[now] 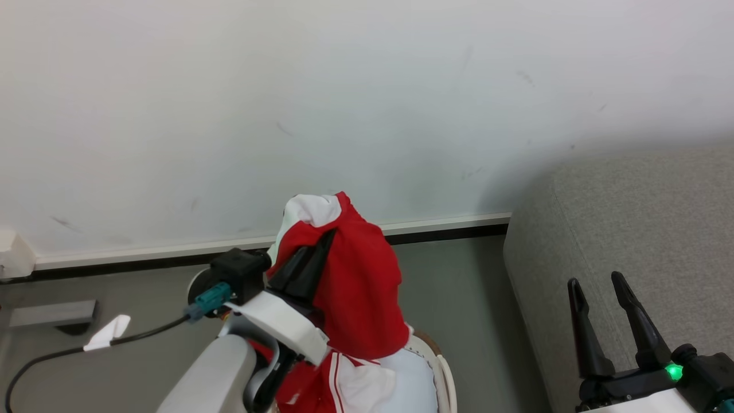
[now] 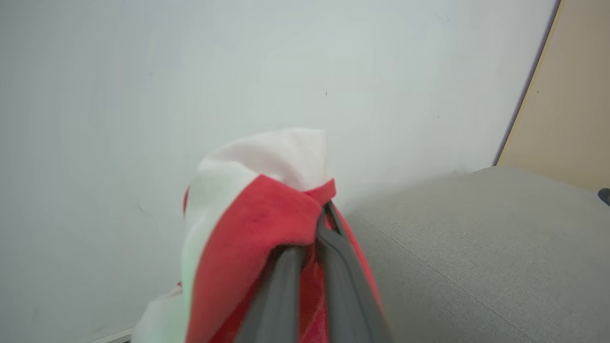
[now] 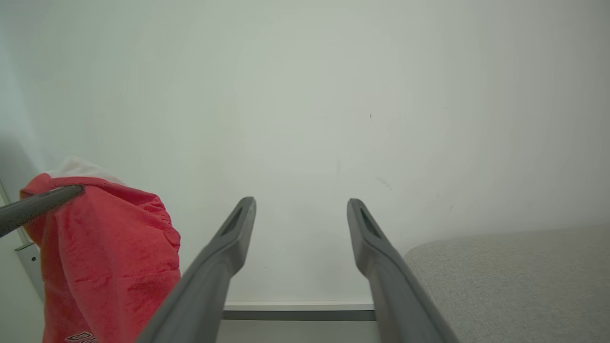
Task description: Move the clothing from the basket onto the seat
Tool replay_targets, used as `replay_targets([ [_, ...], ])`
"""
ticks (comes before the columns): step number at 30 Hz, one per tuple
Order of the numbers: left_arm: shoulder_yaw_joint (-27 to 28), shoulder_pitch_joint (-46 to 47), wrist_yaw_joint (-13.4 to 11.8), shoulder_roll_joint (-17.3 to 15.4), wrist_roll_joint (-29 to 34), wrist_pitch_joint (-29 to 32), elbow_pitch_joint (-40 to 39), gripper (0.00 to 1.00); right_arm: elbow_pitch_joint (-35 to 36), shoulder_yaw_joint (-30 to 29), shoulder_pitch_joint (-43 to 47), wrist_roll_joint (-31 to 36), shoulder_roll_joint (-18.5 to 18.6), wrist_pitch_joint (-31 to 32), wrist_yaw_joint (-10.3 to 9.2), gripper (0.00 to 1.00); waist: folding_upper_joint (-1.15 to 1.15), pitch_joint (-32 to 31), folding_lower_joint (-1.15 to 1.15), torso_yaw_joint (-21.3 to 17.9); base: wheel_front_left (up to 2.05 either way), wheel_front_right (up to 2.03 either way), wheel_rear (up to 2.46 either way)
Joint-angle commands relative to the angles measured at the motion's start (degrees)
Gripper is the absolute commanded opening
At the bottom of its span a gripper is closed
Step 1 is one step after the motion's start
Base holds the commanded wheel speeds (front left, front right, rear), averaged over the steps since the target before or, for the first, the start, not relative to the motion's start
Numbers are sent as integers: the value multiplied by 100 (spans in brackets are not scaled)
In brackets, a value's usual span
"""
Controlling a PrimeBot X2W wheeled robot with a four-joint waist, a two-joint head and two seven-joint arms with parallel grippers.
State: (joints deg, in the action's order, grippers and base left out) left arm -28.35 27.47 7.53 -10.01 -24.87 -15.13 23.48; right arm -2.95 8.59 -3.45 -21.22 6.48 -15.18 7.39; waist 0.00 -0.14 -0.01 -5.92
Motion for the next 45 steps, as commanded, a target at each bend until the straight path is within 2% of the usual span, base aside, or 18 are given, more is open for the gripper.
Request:
replay_targets([
  [1,22,66,-13,-66,71,-6,-45,0,-17,24,27,-50,43,2,19,100,0,-30,1,-11,0,0,0],
  [13,-12,36,-13,-6,-2,-6,-99,0,-60,640,-16,-241,265,2,19,100,0,-67,1,-52,0,0,0],
  [22,-278,160,-13,50,-72,-6,-35,0,-359,1868,-309,-359,593,2,19,100,0,-88,1,110,0,0,0],
  [29,-857,251,-13,144,-239,-6,-32,0,-1223,2741,-876,-557,671,2,19,100,0,-142,1,428,0,0,0],
  [30,-857,251,-13,144,-239,-6,-32,0,-1223,2741,-876,-557,671,2,19,100,0,-142,1,428,0,0,0],
  [35,-1442,352,-13,232,-423,-6,-126,0,-2252,3247,-1396,-870,564,2,19,100,0,-177,1,763,0,0,0],
  [45,-2358,603,-12,258,-812,82,-423,0,-3423,3983,-2079,-1455,458,2,19,100,0,-183,1,1225,0,0,0],
])
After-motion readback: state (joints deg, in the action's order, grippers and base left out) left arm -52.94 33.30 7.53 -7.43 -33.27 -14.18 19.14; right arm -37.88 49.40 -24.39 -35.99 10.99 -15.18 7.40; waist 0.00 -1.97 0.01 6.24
